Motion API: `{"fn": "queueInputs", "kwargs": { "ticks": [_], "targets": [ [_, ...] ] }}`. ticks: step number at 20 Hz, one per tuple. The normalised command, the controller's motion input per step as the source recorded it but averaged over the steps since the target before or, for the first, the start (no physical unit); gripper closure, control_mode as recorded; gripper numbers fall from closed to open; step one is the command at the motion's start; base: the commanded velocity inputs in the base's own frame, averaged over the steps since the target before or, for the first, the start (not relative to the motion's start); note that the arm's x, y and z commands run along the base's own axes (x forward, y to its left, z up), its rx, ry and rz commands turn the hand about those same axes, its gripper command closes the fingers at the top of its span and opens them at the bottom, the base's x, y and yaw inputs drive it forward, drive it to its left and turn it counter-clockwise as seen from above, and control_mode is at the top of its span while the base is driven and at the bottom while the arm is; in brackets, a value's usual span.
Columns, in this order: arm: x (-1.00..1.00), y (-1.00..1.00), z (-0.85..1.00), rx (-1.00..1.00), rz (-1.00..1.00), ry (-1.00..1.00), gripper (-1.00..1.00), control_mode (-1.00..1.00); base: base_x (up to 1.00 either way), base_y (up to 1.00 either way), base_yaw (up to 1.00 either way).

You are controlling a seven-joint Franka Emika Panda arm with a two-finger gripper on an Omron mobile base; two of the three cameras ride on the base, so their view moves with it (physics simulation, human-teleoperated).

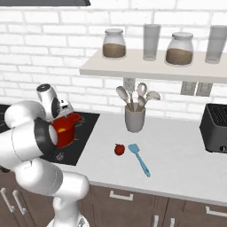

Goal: Put the lemon and bell pepper in the pot. Retrieve the spatula and lightly stir the vegetables in the pot.

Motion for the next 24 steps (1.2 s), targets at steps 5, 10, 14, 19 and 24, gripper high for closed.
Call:
{"fn": "queueInputs", "kwargs": {
  "ticks": [5,10,14,19,24],
  "targets": [
    [-0.26,-0.21,0.55,0.01,0.02,-0.14,-1.00,-1.00,0.00,0.00,0.00],
    [-0.96,-0.62,0.64,0.05,0.02,-0.15,-1.00,-1.00,0.00,0.00,0.00],
    [-0.99,-0.91,0.04,0.00,0.00,-0.04,-1.00,-1.00,0.00,0.00,0.00],
    [-0.89,-0.95,-0.13,-0.07,0.00,0.00,-1.00,-1.00,0.00,0.00,0.00],
    [-0.38,-1.00,-0.18,-0.10,-0.05,0.04,-1.00,-1.00,0.00,0.00,0.00]
  ]
}}
